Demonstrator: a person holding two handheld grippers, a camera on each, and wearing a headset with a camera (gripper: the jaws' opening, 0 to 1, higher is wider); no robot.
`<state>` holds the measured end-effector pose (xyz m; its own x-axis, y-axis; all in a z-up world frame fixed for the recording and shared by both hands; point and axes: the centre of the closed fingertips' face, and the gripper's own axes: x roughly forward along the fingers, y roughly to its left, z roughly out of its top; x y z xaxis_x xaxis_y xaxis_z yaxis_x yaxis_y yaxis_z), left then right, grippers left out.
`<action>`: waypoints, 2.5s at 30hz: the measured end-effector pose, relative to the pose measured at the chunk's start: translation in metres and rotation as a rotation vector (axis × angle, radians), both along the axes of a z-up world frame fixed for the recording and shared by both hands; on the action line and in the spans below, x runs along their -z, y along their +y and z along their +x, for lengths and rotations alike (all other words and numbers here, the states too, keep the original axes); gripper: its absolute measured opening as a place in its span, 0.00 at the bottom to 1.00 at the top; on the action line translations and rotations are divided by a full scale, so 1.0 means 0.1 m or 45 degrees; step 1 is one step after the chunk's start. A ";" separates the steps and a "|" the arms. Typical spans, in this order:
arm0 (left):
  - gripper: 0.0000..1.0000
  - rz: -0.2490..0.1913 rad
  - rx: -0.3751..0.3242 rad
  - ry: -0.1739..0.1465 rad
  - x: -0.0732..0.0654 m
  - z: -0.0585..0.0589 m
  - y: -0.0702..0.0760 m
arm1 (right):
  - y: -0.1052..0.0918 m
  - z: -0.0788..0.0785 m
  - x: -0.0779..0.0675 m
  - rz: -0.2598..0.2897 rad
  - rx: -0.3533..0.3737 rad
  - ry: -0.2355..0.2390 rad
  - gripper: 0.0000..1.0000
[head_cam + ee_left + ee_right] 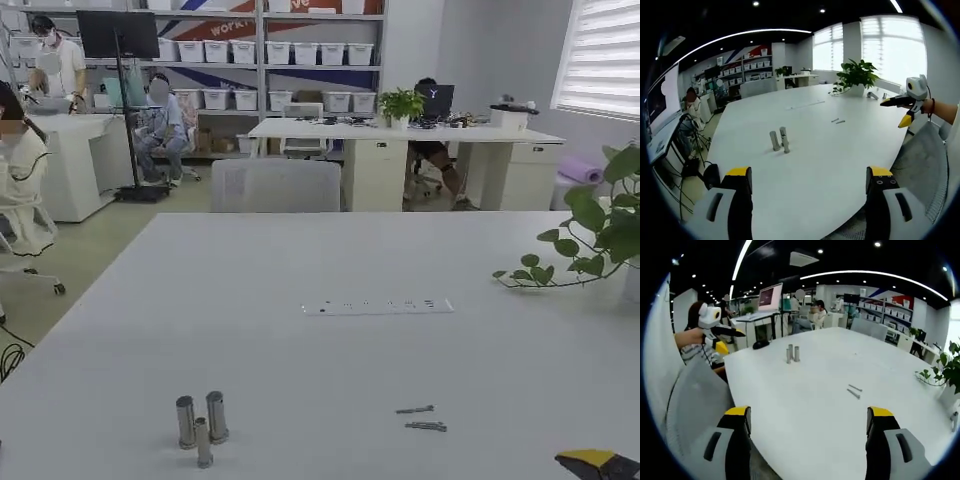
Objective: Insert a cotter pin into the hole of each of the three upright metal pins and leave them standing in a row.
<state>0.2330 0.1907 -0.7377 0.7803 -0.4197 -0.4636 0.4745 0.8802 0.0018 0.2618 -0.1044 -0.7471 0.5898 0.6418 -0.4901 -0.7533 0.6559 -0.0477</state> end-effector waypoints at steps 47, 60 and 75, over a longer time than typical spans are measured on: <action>0.92 -0.024 0.010 -0.001 0.03 -0.03 -0.03 | -0.01 0.03 0.04 0.059 0.039 0.060 1.00; 0.89 -0.017 0.022 0.004 0.06 0.00 -0.07 | -0.03 0.06 0.05 0.070 0.059 0.072 1.00; 0.76 -0.017 0.023 0.011 0.13 0.21 -0.03 | 0.04 0.11 0.00 0.088 0.048 0.055 0.93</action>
